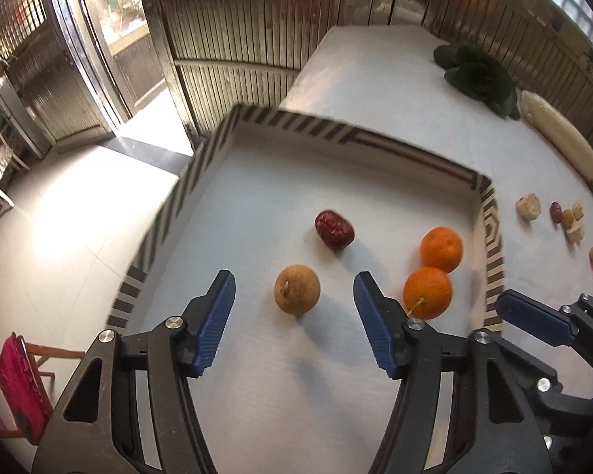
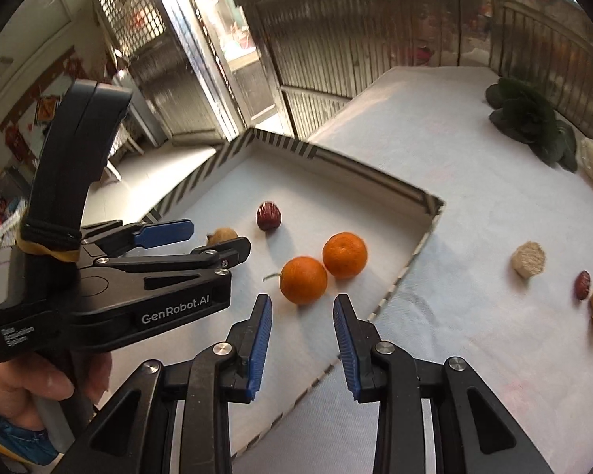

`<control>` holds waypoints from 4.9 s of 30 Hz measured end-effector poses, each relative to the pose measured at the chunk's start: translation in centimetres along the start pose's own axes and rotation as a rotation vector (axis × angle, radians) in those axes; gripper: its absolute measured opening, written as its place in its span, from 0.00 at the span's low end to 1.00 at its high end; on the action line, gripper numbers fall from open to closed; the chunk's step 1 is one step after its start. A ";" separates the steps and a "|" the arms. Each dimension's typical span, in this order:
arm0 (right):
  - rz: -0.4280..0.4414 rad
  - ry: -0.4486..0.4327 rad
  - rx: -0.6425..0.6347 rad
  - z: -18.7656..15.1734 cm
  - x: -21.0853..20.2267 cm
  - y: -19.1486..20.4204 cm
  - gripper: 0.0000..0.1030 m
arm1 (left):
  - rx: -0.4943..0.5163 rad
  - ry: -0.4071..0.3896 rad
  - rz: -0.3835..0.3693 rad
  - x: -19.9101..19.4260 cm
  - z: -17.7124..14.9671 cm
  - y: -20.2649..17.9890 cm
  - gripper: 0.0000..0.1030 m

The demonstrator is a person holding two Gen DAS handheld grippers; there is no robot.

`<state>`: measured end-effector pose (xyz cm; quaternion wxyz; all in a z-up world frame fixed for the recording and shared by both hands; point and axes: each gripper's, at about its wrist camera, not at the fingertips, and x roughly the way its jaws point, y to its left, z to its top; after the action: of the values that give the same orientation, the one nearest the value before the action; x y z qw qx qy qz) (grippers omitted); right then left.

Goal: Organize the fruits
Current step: 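Open the right gripper then the left gripper, releasing both fruits into the tray, then move both open grippers back toward the remaining foods on the table, then grasp a beige round slice with the left gripper while the right gripper grasps a red date, then carry the beige slice and red date over the striped-rim tray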

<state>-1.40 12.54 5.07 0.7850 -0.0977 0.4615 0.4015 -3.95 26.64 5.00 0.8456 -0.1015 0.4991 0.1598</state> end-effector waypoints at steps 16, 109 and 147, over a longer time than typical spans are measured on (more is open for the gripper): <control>-0.090 -0.141 0.163 -3.1 -7.9 -4.7 0.42 | 0.072 -0.067 -0.111 -4.3 1.0 -5.4 0.68; -0.234 -0.123 0.409 -6.8 -9.4 -17.3 0.17 | 0.344 -0.022 -0.223 -0.3 3.1 -18.7 0.28; -0.014 -0.071 0.061 -2.4 -5.8 0.1 0.17 | 0.075 -0.058 -0.031 -4.4 -1.7 -1.9 0.28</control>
<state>-4.45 8.21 8.46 0.8063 -0.0629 0.4446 0.3849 -6.64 23.50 8.05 0.8654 -0.0725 0.4782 0.1309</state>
